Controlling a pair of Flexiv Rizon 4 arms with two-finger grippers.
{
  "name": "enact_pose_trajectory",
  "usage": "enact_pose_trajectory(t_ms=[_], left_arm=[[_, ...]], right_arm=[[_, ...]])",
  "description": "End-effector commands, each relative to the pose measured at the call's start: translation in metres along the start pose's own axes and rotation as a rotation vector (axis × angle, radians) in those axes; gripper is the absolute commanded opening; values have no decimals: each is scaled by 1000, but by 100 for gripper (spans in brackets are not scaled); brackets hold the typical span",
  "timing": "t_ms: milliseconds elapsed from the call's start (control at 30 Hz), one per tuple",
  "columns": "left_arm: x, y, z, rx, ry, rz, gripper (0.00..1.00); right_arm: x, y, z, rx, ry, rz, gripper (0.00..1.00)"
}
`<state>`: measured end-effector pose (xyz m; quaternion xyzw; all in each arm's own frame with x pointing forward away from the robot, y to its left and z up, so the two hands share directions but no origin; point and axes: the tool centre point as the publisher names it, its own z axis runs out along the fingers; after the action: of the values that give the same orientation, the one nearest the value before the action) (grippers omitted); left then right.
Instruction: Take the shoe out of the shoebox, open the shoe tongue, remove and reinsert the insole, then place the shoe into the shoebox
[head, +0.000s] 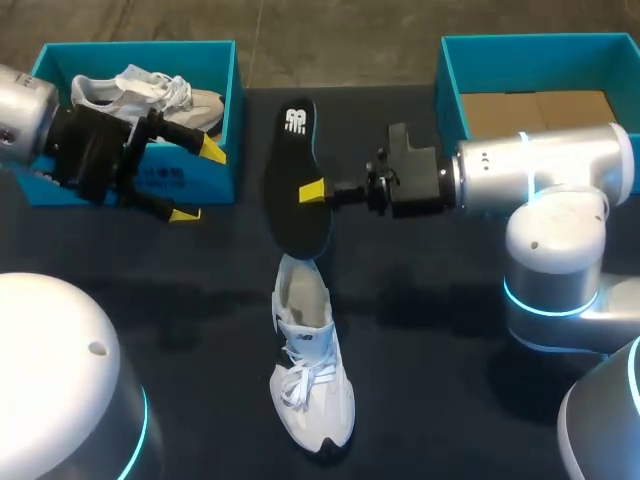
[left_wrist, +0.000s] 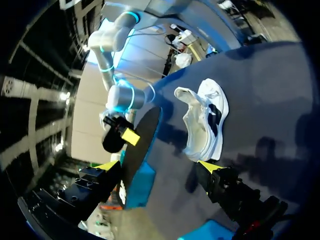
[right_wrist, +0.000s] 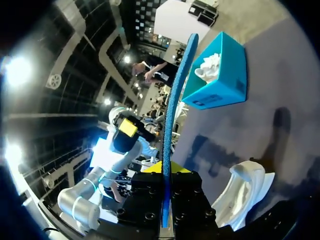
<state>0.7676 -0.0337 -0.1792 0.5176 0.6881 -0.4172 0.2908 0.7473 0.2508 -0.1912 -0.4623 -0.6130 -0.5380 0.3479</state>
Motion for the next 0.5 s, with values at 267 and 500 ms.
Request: enact_pose_trajectory(t_ms=[267, 500], left_arm=[[29, -36, 13, -156, 142, -309, 100], [59, -30, 21, -191, 188, -518, 100]], right_arm=[[1, -12, -29, -19, -35, -115, 0], [-16, -15, -35, -48, -18, -155, 0]])
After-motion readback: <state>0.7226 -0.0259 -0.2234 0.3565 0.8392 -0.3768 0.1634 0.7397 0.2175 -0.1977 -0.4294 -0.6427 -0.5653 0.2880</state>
